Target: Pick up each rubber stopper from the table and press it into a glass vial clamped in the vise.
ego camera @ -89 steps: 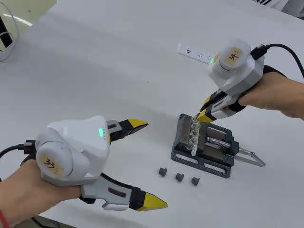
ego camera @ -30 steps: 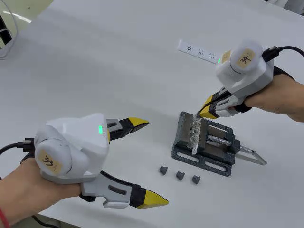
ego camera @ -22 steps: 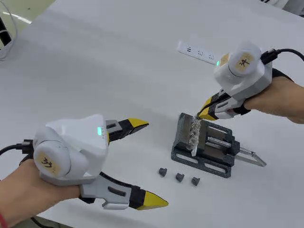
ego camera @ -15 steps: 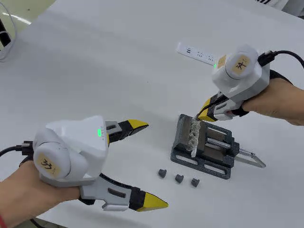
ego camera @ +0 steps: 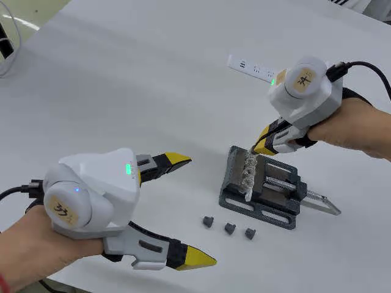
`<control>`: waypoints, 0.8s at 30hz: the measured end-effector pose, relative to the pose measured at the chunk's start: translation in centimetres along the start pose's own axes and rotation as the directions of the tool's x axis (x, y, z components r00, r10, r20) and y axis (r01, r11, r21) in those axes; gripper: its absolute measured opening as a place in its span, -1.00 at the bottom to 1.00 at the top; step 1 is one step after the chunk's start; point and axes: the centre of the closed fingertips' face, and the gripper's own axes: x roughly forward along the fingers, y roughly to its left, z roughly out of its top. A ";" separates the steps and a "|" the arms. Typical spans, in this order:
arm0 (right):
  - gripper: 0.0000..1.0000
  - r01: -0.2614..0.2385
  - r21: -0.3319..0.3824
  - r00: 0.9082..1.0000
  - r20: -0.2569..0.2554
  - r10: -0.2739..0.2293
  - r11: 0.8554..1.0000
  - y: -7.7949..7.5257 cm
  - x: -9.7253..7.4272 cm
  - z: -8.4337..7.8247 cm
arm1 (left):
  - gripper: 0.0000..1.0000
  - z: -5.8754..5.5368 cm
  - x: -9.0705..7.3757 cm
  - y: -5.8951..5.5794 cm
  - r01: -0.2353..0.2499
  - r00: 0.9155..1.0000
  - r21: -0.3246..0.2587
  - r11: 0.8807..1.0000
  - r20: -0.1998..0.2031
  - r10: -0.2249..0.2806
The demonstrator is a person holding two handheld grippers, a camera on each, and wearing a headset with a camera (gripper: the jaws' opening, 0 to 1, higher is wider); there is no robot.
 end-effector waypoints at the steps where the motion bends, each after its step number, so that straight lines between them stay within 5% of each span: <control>1: -1.00 -0.001 -0.008 1.000 -0.003 0.001 1.000 -0.1 0.0 0.0 | 0.80 0.0 0.0 0.0 0.000 1.000 0.000 1.000 0.000 0.000; 24: -1.00 -0.006 -0.004 0.998 -0.060 0.005 1.000 0.1 0.0 -0.1 | 0.80 0.2 0.1 0.0 0.000 1.000 0.000 1.000 0.003 0.000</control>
